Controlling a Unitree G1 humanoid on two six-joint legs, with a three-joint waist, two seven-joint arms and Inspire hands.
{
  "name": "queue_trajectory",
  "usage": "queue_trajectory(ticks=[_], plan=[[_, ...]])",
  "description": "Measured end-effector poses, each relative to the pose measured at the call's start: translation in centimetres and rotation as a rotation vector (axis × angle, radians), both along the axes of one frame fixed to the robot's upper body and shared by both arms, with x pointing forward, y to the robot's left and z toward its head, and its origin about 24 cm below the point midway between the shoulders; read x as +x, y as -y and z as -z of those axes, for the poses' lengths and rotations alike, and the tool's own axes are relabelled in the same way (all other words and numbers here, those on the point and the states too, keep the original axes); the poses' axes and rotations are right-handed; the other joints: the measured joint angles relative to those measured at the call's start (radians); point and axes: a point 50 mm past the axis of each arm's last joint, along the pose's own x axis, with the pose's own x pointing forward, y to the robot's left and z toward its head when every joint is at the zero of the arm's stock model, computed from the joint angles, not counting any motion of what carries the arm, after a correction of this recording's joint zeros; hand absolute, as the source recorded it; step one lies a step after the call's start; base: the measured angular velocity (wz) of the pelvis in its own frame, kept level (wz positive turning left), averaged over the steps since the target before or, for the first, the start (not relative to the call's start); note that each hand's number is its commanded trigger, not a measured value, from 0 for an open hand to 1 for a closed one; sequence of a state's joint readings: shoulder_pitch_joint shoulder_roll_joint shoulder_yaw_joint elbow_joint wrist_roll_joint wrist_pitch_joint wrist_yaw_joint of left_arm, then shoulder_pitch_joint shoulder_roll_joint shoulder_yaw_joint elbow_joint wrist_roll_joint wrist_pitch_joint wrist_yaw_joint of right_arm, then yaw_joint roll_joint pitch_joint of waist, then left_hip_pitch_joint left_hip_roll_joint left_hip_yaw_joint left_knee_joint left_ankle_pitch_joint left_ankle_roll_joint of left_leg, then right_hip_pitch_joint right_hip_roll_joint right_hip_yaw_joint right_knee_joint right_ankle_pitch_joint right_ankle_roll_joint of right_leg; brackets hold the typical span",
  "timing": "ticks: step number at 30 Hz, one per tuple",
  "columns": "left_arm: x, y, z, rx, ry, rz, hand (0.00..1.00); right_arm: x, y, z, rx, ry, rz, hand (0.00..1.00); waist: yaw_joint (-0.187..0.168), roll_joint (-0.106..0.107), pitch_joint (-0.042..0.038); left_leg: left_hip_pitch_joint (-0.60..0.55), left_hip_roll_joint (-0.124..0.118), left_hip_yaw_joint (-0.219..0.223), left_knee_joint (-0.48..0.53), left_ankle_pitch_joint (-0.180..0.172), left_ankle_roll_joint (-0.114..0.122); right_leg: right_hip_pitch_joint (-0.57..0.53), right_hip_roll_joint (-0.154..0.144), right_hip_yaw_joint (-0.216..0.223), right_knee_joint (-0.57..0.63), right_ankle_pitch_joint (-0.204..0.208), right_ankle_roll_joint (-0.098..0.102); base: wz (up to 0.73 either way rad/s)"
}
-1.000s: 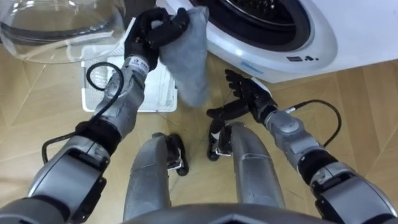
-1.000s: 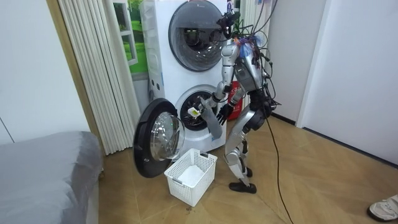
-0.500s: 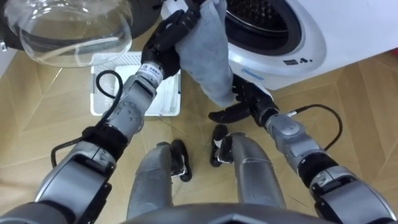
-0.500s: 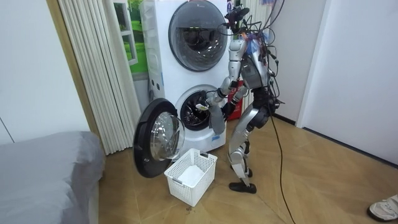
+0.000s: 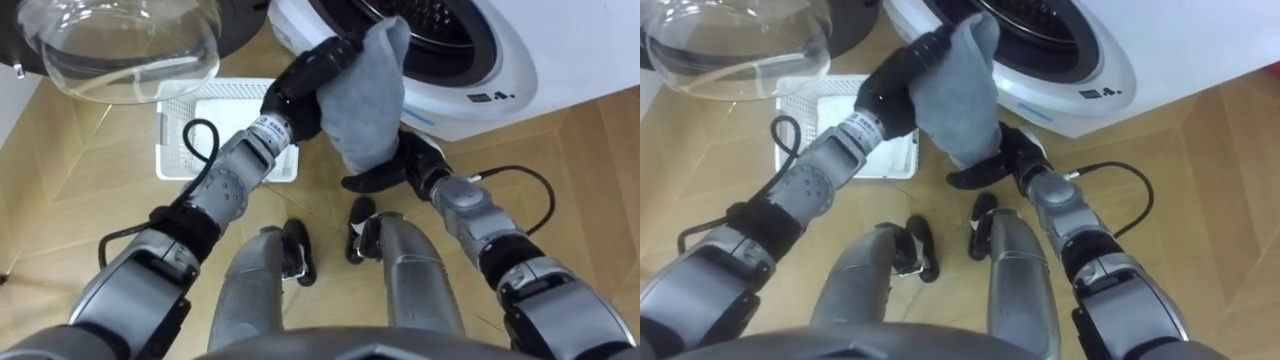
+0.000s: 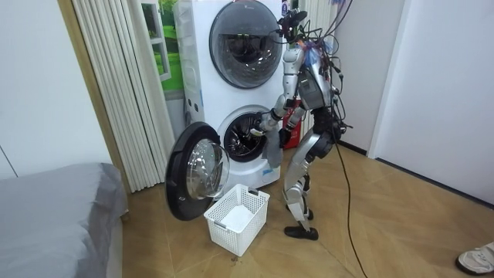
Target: Put towel into washing machine
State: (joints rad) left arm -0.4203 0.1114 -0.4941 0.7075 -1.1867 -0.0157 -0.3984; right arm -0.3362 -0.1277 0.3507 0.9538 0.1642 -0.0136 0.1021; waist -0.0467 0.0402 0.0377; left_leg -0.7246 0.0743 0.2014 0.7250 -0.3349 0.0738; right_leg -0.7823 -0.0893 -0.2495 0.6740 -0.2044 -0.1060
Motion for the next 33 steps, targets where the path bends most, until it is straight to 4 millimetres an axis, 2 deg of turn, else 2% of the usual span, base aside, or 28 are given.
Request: queue_trajectory(ticks=[1,2,3,5,9,11,20,27,28,29,33], plan=[[-0.1,-0.1,0.1,0.001,-0.001,0.006,1.0,0.0,0.1,0.0,-0.005,-0.004,0.002,0.0,0.0,0.002,0.0011,0.0,0.0,0.0,-0.001,0.0,0.0,0.0,0.0,0.0,-0.002,0.0,0.0,0.0],[-0.2,-0.1,0.2,0.002,-0.007,0.01,1.0,0.0,0.3,0.1,-0.017,-0.008,0.003,0.56,0.001,0.005,0.0028,0.0,0.0,0.0,-0.003,0.0,0.0,0.001,0.001,0.0,-0.005,0.0,0.0,0.0],[-0.2,-0.1,0.3,0.003,-0.01,0.01,1.0,0.0,0.4,0.1,-0.025,-0.01,0.002,1.0,0.001,0.008,0.0041,0.0,0.0,0.0,-0.004,0.0,0.0,0.002,0.002,-0.001,-0.008,0.0,0.0,0.0],[-0.8,-0.3,1.0,-0.001,-0.029,0.016,1.0,-0.2,0.6,0.2,-0.059,-0.015,-0.008,1.0,0.004,0.022,0.0096,0.002,-0.002,-0.001,-0.013,0.002,0.001,0.005,0.002,-0.003,-0.017,0.002,0.001,0.0],[-2.0,-0.8,2.4,0.024,-0.065,0.043,1.0,-0.8,1.0,0.6,-0.111,-0.042,-0.033,1.0,0.027,0.024,0.009,0.002,-0.004,0.001,-0.025,0.002,0.0,-0.003,0.0,-0.003,-0.016,0.0,0.0,0.01],[-2.8,-0.9,3.1,0.014,-0.092,0.05,1.0,-1.1,1.1,0.8,-0.125,-0.05,-0.046,1.0,0.029,0.024,0.0087,0.004,-0.015,-0.001,-0.036,0.006,-0.002,-0.007,-0.01,-0.004,-0.012,-0.008,0.002,0.1],[-2.9,-0.8,3.0,-0.092,-0.12,0.012,1.0,-1.1,0.4,0.7,-0.119,-0.036,-0.058,1.0,0.026,0.025,0.0061,0.002,-0.019,0.0,-0.036,0.01,0.0,-0.01,-0.014,-0.003,-0.013,-0.009,0.003,0.01],[-2.9,-0.9,3.0,-0.096,-0.119,0.009,1.0,-1.1,0.7,0.7,-0.127,-0.035,-0.051,1.0,0.025,0.026,0.0055,0.005,-0.019,0.0,-0.035,0.013,0.002,-0.003,-0.014,-0.003,-0.013,-0.006,0.005,0.0],[-2.9,-0.9,3.0,-0.098,-0.12,0.007,0.57,-1.1,0.7,0.7,-0.127,-0.035,-0.051,1.0,0.025,0.026,0.0055,0.005,-0.019,0.0,-0.035,0.015,0.002,-0.003,-0.014,-0.002,-0.013,-0.004,0.005,0.0],[-2.9,-1.0,3.0,-0.101,-0.121,0.004,0.0,-1.1,0.7,0.7,-0.125,-0.035,-0.05,1.0,0.025,0.026,0.0055,0.005,-0.019,0.0,-0.035,0.016,0.002,-0.003,-0.014,-0.002,-0.013,-0.003,0.005,0.0],[-2.9,-1.2,3.1,-0.127,-0.136,-0.021,0.0,-1.1,0.8,0.7,-0.129,-0.034,-0.047,1.0,0.026,0.024,0.0048,0.008,-0.019,-0.003,-0.035,0.019,0.002,0.002,-0.015,-0.007,-0.013,-0.001,0.003,0.02]])
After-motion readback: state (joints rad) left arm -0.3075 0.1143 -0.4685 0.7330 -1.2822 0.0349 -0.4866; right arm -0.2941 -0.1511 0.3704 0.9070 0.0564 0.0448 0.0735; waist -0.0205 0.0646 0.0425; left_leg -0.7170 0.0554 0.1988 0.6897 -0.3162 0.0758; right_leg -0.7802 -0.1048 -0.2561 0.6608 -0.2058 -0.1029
